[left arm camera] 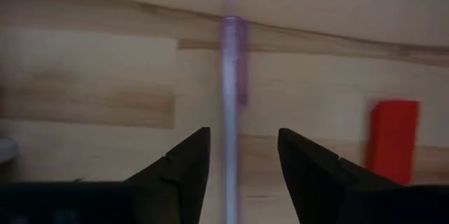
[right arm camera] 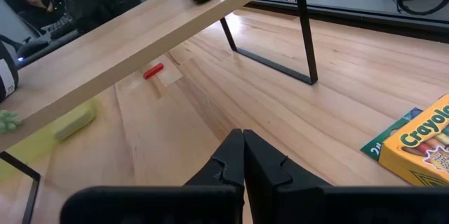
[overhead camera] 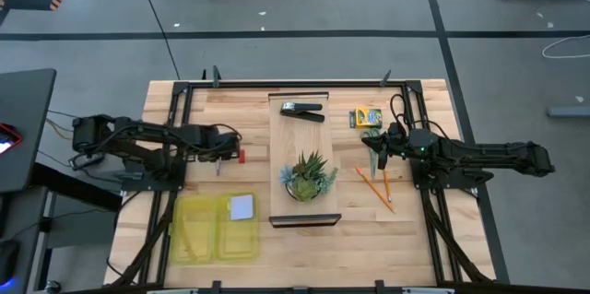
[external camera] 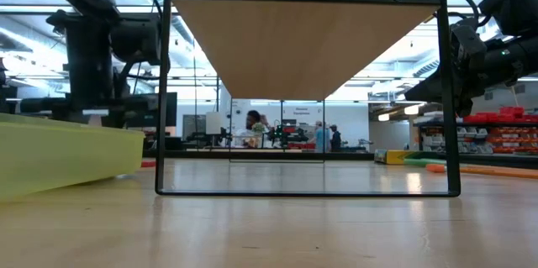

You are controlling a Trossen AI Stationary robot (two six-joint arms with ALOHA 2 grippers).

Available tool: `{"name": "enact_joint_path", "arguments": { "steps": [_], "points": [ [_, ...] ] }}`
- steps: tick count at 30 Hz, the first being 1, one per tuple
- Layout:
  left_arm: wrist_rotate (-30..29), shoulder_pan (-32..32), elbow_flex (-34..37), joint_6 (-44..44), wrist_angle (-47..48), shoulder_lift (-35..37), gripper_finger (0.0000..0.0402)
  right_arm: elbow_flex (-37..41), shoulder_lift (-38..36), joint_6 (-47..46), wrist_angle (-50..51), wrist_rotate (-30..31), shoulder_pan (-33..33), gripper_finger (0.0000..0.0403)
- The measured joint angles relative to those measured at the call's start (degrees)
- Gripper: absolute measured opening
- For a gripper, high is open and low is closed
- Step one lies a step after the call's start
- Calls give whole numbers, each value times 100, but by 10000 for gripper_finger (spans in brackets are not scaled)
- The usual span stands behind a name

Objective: Pack school essentials
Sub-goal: Put the pink ballpoint pen into the yellow supply box

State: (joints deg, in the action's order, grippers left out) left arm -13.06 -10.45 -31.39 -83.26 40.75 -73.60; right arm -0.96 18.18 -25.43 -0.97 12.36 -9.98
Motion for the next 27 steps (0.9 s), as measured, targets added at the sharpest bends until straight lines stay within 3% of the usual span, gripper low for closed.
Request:
{"name": "enact_joint_path", "arguments": {
  "steps": [18, 27],
  "points": [
    [-23, 429, -20, -587, -103, -586, 113, -1, 2, 0, -2, 0, 0, 10],
    [15, 429, -16, -118, -179, -588, 43, 1, 2, 0, -2, 0, 1, 10]
  ]
}}
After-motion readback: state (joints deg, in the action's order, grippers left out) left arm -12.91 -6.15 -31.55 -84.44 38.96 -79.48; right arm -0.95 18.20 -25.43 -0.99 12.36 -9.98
